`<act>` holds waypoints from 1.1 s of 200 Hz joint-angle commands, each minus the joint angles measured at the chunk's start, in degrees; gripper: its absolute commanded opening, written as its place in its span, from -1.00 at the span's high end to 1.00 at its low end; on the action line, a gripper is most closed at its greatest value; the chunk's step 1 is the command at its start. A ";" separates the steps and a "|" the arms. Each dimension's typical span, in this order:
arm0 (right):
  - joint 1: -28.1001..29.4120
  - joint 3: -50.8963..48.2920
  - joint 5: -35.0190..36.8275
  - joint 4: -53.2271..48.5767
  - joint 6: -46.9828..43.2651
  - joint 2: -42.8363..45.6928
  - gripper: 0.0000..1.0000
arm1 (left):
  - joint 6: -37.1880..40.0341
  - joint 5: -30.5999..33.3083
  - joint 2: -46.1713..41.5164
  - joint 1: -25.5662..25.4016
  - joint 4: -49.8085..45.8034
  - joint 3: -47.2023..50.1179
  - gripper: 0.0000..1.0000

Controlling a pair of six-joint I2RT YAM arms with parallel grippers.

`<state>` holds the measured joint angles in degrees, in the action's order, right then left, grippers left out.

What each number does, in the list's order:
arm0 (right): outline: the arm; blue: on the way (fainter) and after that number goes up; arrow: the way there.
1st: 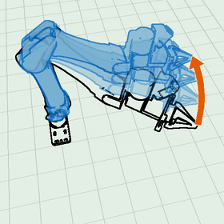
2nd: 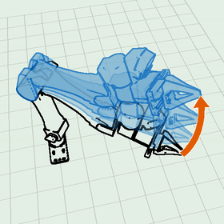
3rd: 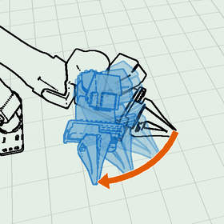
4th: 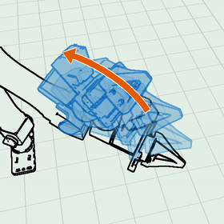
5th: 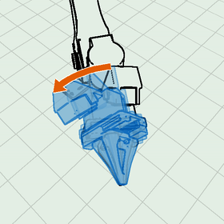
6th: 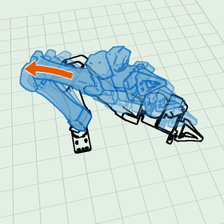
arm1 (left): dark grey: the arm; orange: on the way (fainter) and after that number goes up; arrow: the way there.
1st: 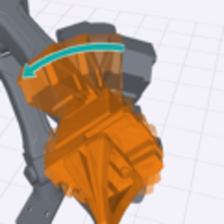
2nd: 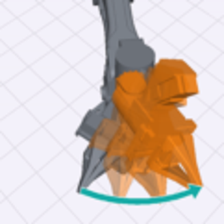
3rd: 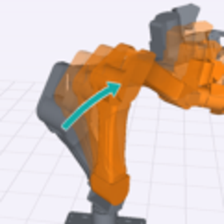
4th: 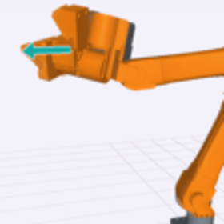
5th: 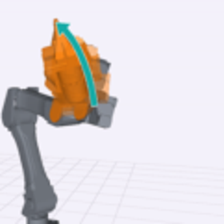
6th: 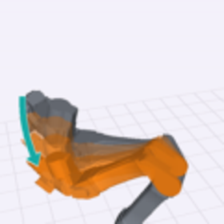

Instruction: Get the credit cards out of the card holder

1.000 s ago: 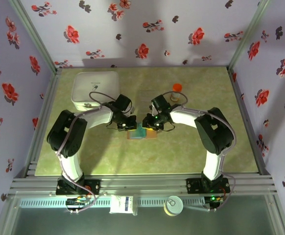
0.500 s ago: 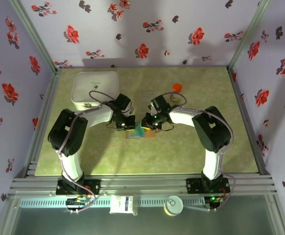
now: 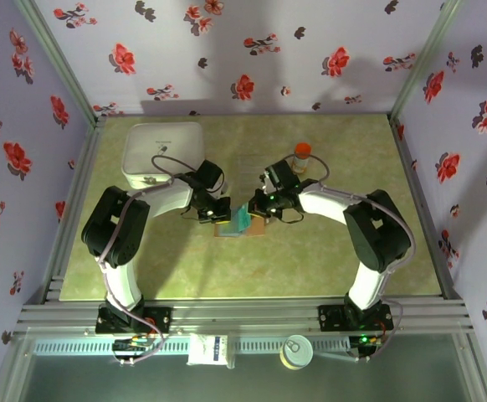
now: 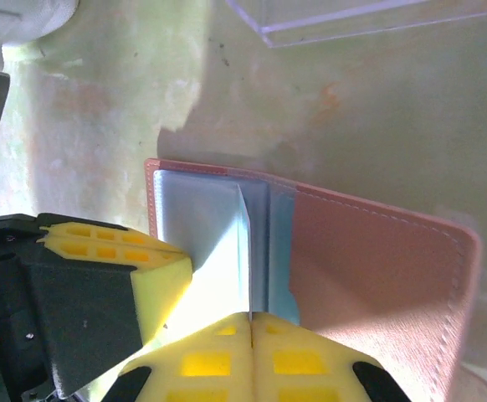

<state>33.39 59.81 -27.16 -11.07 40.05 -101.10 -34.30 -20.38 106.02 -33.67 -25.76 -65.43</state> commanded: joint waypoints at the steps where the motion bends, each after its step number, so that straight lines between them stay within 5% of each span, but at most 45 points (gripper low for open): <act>1: -0.34 0.89 3.16 -6.28 -3.32 2.41 0.90 | -0.29 0.56 -0.27 0.44 -0.72 0.28 1.00; 98: -1.19 15.94 8.11 -23.98 -24.92 4.83 0.98 | -0.95 -0.87 -8.80 3.11 1.54 2.45 0.82; 131: -1.73 21.58 14.90 -27.27 -41.35 2.11 1.00 | -0.87 -0.23 -12.78 5.63 2.26 7.05 0.81; 190: -3.60 39.65 13.58 -42.49 -76.10 -8.86 1.00 | -1.11 -0.86 -18.06 9.04 3.31 12.83 0.80; 220: -3.66 50.70 16.87 -51.55 -86.06 -15.77 1.00 | -1.38 -2.01 -18.59 9.99 4.31 14.17 0.81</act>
<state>29.91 102.96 -13.10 -51.05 -30.57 -112.44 -34.98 -20.93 88.71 -24.56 -22.65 -52.38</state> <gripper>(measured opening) 0.059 0.096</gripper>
